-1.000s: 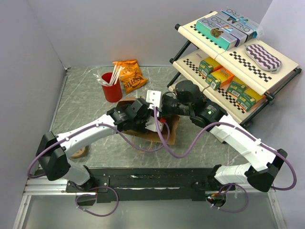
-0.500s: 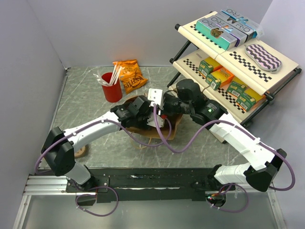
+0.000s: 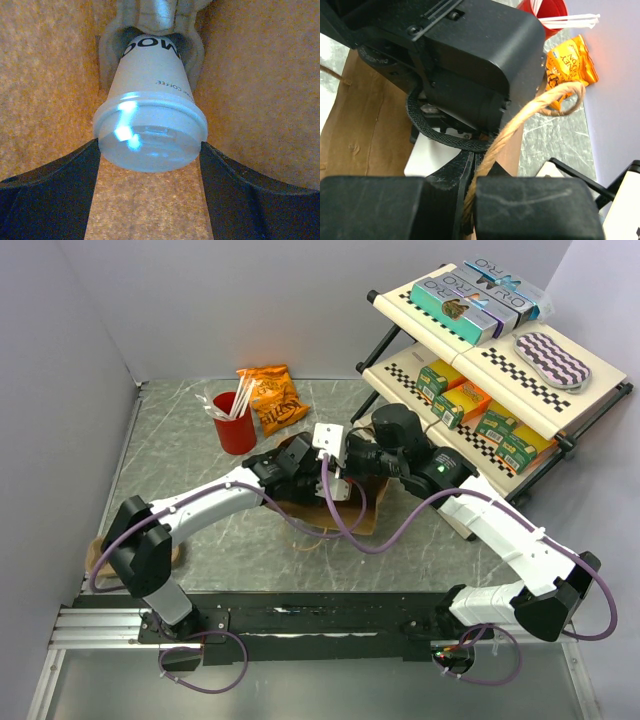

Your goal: Pack the takeout coffee

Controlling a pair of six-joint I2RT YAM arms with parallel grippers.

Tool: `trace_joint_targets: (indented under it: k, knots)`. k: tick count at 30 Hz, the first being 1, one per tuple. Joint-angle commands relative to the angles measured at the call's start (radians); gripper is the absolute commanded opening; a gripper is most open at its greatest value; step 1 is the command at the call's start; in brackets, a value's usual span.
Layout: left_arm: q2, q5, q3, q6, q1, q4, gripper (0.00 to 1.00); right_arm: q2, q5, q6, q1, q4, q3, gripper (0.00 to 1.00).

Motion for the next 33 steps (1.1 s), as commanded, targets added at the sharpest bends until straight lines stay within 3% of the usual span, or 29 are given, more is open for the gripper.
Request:
trace_joint_targets:
  k: [1,5,14,16,18,19,20,33]
  knots:
    - [0.070,-0.012,0.064,-0.034,0.036,-0.013,0.49,-0.034,-0.184,0.015,0.029,0.042,0.020,0.00]
    - [0.087,-0.009,0.084,-0.036,0.035,-0.007,0.49,-0.037,-0.179,0.014,0.027,0.042,0.018,0.00]
    - [0.047,0.012,0.107,-0.048,0.026,-0.025,0.64,-0.034,-0.127,0.022,0.026,0.062,0.012,0.00]
    - [0.038,0.003,0.106,-0.048,0.026,-0.025,0.81,-0.036,-0.121,0.022,0.021,0.064,0.009,0.00]
    - [0.027,-0.003,0.105,-0.049,0.026,-0.030,0.85,-0.034,-0.123,0.023,0.010,0.059,0.011,0.00]
    - [0.023,-0.003,0.102,-0.050,0.026,-0.031,0.96,-0.034,-0.127,0.025,0.006,0.055,0.014,0.00]
    - [0.020,-0.003,0.101,-0.050,0.024,-0.036,0.99,-0.028,-0.129,0.026,-0.002,0.050,0.018,0.00]
    - [-0.054,0.084,0.164,-0.086,0.026,-0.177,0.99,0.035,-0.146,0.006,-0.068,-0.011,0.098,0.00]
